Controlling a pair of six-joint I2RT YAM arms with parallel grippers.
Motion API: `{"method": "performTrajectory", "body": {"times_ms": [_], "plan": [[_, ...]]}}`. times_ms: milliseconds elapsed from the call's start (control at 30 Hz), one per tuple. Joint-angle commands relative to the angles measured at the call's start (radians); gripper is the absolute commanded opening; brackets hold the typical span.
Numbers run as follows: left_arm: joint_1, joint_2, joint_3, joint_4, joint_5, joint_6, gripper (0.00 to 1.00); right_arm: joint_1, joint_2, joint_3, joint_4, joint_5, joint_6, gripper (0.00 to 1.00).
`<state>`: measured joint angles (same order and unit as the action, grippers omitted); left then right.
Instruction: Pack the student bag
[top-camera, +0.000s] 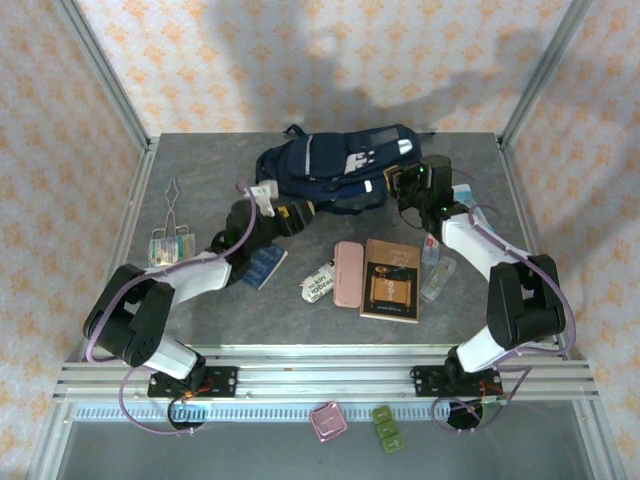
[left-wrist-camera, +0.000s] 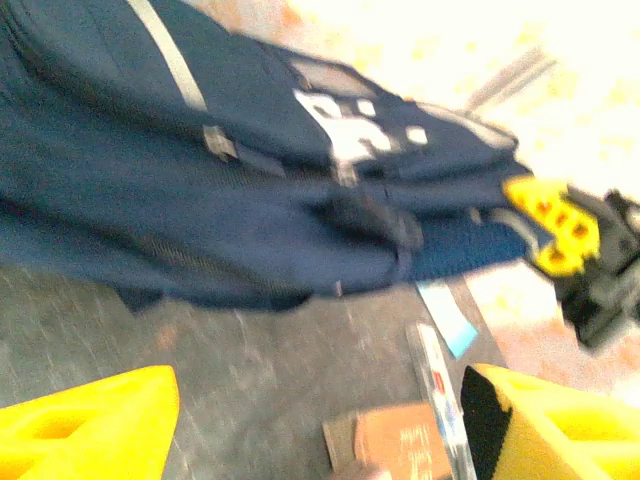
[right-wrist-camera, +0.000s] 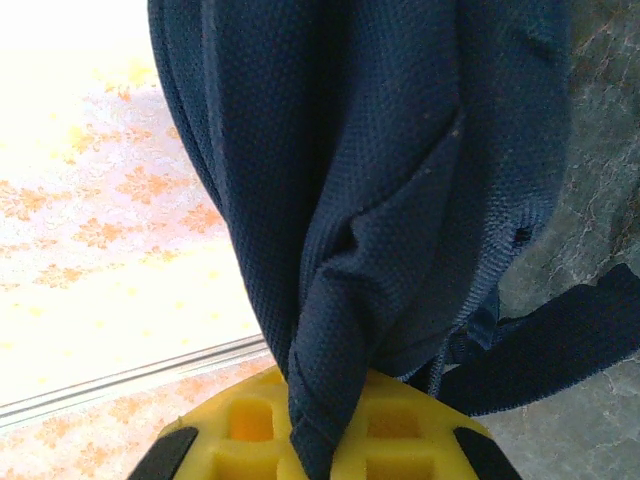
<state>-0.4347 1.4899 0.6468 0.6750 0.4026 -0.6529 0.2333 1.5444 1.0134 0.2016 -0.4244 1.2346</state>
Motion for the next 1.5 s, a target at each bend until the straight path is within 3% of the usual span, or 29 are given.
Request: {"method": "performTrajectory", "body": {"times_ms": [0,300,533,967,1067,1233,1467], "plan": [[-0.083,-0.003,-0.087,0.271,-0.098,0.102,0.72,0.02,-0.072,0.057,0.066,0.029,0.044,0.0],[-0.119,0.211,-0.117,0.638,-0.148,0.214,0.67,0.046,-0.06,0.083,0.082,0.018,0.059,0.0],[-0.125,0.336,-0.026,0.681,-0.159,0.292,0.62,0.063,-0.048,0.115,0.088,0.015,0.064,0.0],[-0.126,0.465,0.138,0.603,-0.192,0.407,0.59,0.079,-0.024,0.122,0.101,-0.008,0.069,0.0],[-0.124,0.492,0.178,0.581,-0.195,0.415,0.51,0.079,-0.024,0.118,0.102,-0.011,0.069,0.0],[-0.11,0.504,0.192,0.575,-0.171,0.411,0.25,0.079,-0.023,0.119,0.093,-0.011,0.055,0.0],[-0.101,0.476,0.156,0.571,-0.199,0.425,0.06,0.079,-0.02,0.103,0.104,-0.013,0.056,0.0]]}}
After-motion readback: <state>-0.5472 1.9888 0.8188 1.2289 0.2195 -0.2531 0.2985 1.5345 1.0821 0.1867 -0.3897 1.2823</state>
